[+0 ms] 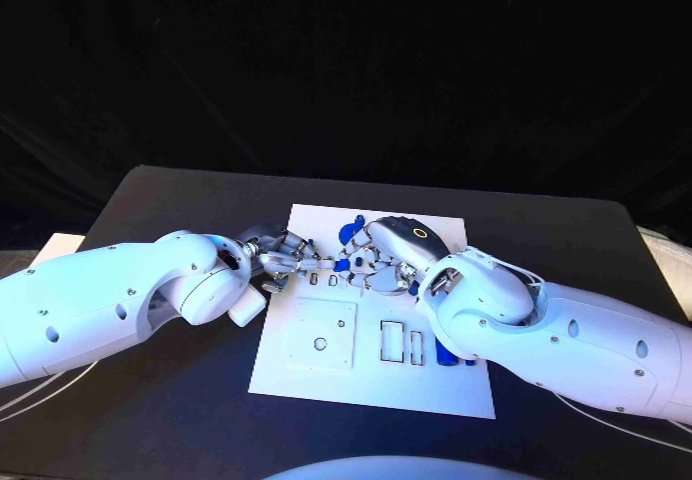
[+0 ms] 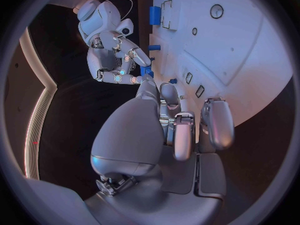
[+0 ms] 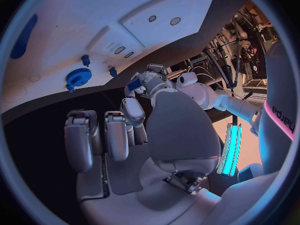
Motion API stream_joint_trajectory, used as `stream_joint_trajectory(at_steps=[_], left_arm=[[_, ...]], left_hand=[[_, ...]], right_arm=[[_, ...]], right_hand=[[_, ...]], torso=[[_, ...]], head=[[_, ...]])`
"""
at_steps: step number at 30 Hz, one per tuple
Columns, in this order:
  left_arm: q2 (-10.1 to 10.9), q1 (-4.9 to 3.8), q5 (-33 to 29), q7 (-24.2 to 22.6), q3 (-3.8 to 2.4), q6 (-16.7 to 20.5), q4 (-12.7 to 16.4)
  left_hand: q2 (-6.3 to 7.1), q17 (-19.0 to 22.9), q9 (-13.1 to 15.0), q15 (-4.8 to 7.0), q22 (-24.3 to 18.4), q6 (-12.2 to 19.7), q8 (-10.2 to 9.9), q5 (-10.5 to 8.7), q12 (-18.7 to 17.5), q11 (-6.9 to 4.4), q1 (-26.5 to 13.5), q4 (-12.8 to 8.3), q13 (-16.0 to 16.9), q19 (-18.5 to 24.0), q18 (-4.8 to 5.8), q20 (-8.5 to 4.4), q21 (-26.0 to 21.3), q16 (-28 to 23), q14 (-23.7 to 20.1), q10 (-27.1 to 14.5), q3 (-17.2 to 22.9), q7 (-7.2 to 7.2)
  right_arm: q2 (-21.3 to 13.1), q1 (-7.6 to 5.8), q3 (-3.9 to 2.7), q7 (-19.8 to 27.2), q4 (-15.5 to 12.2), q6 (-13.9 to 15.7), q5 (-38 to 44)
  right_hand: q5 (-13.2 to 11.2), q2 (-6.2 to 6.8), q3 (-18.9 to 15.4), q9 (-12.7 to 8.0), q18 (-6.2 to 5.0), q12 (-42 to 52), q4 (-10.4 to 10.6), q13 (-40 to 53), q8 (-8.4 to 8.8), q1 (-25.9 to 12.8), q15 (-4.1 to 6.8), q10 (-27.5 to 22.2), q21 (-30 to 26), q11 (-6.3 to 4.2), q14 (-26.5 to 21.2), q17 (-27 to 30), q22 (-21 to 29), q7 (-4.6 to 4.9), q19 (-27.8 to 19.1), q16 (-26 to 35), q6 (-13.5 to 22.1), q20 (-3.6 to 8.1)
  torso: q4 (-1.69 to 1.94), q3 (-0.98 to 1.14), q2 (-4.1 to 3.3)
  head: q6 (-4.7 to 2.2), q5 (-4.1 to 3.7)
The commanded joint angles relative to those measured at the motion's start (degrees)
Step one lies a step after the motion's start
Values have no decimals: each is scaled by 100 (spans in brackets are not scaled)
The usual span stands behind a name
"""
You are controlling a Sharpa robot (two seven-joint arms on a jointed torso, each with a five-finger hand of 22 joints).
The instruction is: Assemble the parts on the task board
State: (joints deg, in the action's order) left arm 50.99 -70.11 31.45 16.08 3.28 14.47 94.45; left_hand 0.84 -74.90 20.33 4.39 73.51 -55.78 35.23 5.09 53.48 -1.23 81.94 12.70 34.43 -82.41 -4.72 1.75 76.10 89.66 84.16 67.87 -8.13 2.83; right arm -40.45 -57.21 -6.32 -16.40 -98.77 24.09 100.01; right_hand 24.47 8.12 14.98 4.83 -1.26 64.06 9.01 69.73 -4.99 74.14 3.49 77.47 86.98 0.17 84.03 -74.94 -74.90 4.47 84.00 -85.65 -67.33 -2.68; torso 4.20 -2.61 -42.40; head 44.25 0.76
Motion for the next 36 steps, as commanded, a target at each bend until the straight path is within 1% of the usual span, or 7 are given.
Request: stream_joint_trajectory(at_steps=[1, 4, 7, 16, 21, 26, 36], left_arm=[[-19, 4, 41, 16, -2, -75, 4], [-24, 4, 45, 19, -2, -76, 1], [-32, 4, 47, 25, -2, -82, -6], [-55, 4, 98, 29, -2, -79, -13], [-62, 4, 106, 28, -2, -69, -12], [-67, 4, 108, 26, -3, -61, -9], [-58, 4, 108, 25, -6, -43, -18]], left_hand=[[2, -1510, -4, 43, 9, 2, 27, -7, -9, -23, 72, -28, 0, -24, 74, -21, 38, 34, 584, 19, 2, -23], [2, -1510, -4, 43, 10, 2, 27, -7, -8, -23, 75, -30, 3, -24, 74, -21, 38, 34, 584, 20, 3, -23], [2, -1510, -4, 44, 10, 1, 27, -8, -6, -23, 79, -33, 8, -23, 74, -21, 39, 34, 584, 22, 4, -23], [2, -1510, -4, 44, 10, 1, 27, -8, -6, -23, 79, -33, 8, -23, 74, -21, 39, 34, 584, 22, 4, -23], [2, -1510, -4, 44, 10, 1, 27, -8, -6, -23, 79, -33, 8, -23, 74, -21, 39, 34, 584, 22, 4, -23], [2, -1510, -4, 44, 10, 1, 27, -8, -6, -23, 79, -33, 8, -23, 74, -21, 39, 34, 584, 22, 4, -23], [2, -1510, -4, 44, 10, 1, 27, -8, -6, -23, 79, -33, 8, -23, 74, -21, 39, 34, 584, 22, 4, -23]], right_arm=[[11, 3, -5, 6, -46, 61, 91], [13, 3, -5, 6, -62, 58, 91], [17, 4, -5, 8, -81, 58, 90], [29, 4, -8, 11, -123, 29, 90], [33, 4, -8, 9, -130, -21, 90], [37, 4, -9, -12, -122, -163, 90], [49, -1, -9, -96, -59, -466, 128]], right_hand=[[-19, 40, 28, 7, 1, 22, -6, 9, -41, 37, 28, -1, -7, -24, 466, -939, -1010, -4, 314, -13, -45, 12], [-20, 41, 30, 7, 0, 21, -7, 8, -42, 39, 29, -1, -9, -25, 465, -932, -1007, -5, 312, -8, -48, 12], [-20, 41, 30, 7, 0, 21, -7, 8, -42, 39, 29, -1, -9, -25, 465, -932, -1007, -5, 312, -8, -48, 12], [-25, 44, 34, 10, -2, 18, -8, 5, -45, 42, 30, -2, -14, -26, 461, -917, -999, -7, 308, 3, -55, 13], [-36, 51, 34, 11, -2, 12, -9, 0, -47, 41, 31, -3, -13, -27, 460, -912, -1000, -8, 308, 8, -60, 14], [-57, 57, 38, 13, -3, 5, -11, -5, -48, 44, 33, -4, -17, -28, 460, -912, -995, -9, 306, 8, -63, 15], [-113, 62, 51, 15, -4, -5, -8, -12, -45, 44, 35, -4, -19, -30, 460, -914, -993, -9, 305, 9, -65, 19]], torso=[[-3, -2, -1], [0, -4, 0], [3, 0, 1], [-5, -2, 2], [-3, -2, 0], [-1, -6, 3], [-3, -3, 3]], head=[[5, 3], [17, 6], [22, 10], [34, 19], [43, 19], [51, 21], [63, 24]])
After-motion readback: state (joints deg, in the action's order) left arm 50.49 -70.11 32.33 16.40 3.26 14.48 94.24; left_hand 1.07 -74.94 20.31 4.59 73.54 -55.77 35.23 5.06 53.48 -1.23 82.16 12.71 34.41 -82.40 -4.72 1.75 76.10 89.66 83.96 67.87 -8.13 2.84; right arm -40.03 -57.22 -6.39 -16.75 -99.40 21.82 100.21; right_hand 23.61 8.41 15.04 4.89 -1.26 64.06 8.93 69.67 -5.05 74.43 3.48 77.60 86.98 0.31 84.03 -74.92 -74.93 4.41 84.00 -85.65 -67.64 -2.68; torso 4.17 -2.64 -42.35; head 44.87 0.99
